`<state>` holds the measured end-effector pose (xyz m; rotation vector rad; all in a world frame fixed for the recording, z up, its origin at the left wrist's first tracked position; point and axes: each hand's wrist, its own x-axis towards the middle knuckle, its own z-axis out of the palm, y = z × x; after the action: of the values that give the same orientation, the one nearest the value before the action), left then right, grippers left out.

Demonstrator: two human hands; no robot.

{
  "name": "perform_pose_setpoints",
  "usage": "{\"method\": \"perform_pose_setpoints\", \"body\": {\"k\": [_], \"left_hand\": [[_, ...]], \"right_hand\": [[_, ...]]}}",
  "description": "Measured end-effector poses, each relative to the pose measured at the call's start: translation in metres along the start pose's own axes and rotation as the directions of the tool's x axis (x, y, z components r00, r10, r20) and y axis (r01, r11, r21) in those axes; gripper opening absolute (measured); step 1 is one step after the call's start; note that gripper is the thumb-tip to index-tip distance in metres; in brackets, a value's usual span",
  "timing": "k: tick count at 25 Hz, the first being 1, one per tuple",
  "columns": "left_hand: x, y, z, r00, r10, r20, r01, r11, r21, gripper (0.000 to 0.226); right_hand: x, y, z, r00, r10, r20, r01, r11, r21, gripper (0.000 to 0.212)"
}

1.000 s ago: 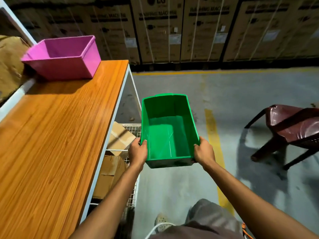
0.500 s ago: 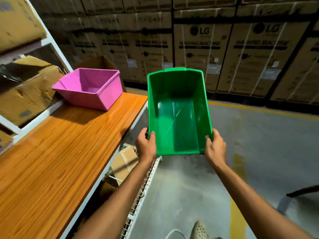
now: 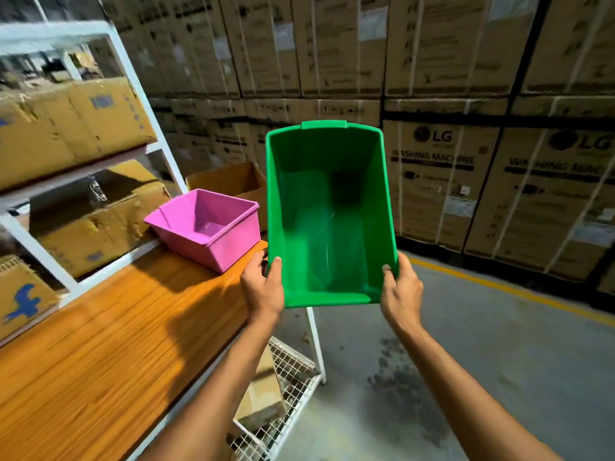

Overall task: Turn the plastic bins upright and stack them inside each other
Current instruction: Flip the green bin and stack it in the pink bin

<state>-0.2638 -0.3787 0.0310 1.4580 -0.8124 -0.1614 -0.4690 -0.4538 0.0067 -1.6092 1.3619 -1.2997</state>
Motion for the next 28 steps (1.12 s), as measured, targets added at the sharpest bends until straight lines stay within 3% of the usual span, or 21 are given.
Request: {"method": "perform_pose_setpoints", "body": {"k": [4,8,13,22,25,28], "left_hand": [[0.028,0.003,0.007,0.997,0.015,-0.080,-0.018,0.999,-0.032,0.007],[0.073,-0.009,0.011,0.970,-0.058,-0.236,0.028,0.991,-0.129,0.013],[0.139,-0.029,0.011,0.933,-0.061,-0.354,0.029,0.995,-0.095,0.010],[0.251,-0.027,-0.006,0.846,-0.127,-0.518,0.080,0.991,-0.111,0.027],[0.278,-0.020,-0.029,0.844,-0.147,-0.516,0.123,0.989,-0.081,0.026],[0.304,-0.001,-0.046,0.864,-0.181,-0.470,0.246,0.966,0.079,0.020]], "right_hand": [[0.042,-0.011,0.021,0.997,-0.055,0.050,0.053,0.998,0.028,0.036],[0.091,-0.026,0.065,0.981,-0.132,0.143,0.122,0.990,0.073,0.037],[0.150,-0.046,0.129,0.945,-0.222,0.239,0.193,0.972,0.137,0.036],[0.253,-0.109,0.239,0.802,-0.241,0.547,0.292,0.956,-0.006,0.028],[0.273,-0.131,0.265,0.751,-0.202,0.628,0.376,0.914,-0.155,0.042],[0.293,-0.148,0.284,0.719,-0.349,0.601,0.522,0.842,-0.135,0.059]]}}
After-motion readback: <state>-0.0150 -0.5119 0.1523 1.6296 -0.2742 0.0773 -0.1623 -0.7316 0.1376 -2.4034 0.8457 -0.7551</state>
